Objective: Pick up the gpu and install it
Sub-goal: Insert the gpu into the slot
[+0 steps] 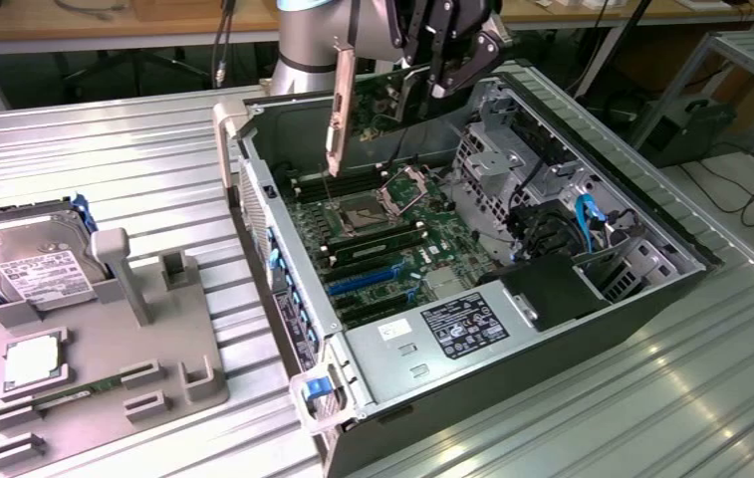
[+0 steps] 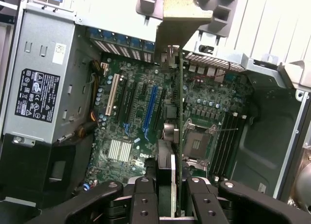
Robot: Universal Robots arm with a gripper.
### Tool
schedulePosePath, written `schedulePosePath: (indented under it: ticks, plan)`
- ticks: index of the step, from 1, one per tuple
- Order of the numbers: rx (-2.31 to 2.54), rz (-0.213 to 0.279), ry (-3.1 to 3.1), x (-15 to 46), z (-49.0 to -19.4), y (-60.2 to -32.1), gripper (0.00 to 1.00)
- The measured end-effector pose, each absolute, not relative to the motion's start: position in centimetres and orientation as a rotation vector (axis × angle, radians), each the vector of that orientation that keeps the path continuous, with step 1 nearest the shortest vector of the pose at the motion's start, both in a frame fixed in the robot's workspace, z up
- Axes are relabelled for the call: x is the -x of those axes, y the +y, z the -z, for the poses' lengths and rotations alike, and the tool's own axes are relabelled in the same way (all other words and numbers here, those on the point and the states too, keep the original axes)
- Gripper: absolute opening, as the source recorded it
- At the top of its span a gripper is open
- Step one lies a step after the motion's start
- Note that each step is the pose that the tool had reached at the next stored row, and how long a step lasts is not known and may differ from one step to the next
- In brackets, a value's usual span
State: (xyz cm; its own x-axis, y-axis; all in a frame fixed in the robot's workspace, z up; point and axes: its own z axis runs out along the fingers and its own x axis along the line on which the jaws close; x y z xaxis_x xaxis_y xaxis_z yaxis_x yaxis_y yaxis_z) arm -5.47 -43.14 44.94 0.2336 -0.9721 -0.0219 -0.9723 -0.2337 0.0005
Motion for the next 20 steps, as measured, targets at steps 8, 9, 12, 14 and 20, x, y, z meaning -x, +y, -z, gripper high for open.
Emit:
schedulePosePath:
  ticks: [8,9,12,14,20]
  plan:
    - [2.448,-0.027,1.948,5.48,-44.82,-43.14,0.28]
    - [2.448,-0.027,1.948,5.48,-44.82,-43.14,0.28]
    - [2.449,-0.025,1.949,5.47,-44.82,-43.14,0.28]
    - [2.449,-0.025,1.95,5.47,-44.79,-43.14,0.28]
    - [2.445,-0.025,1.955,5.47,-44.72,-43.13,0.28]
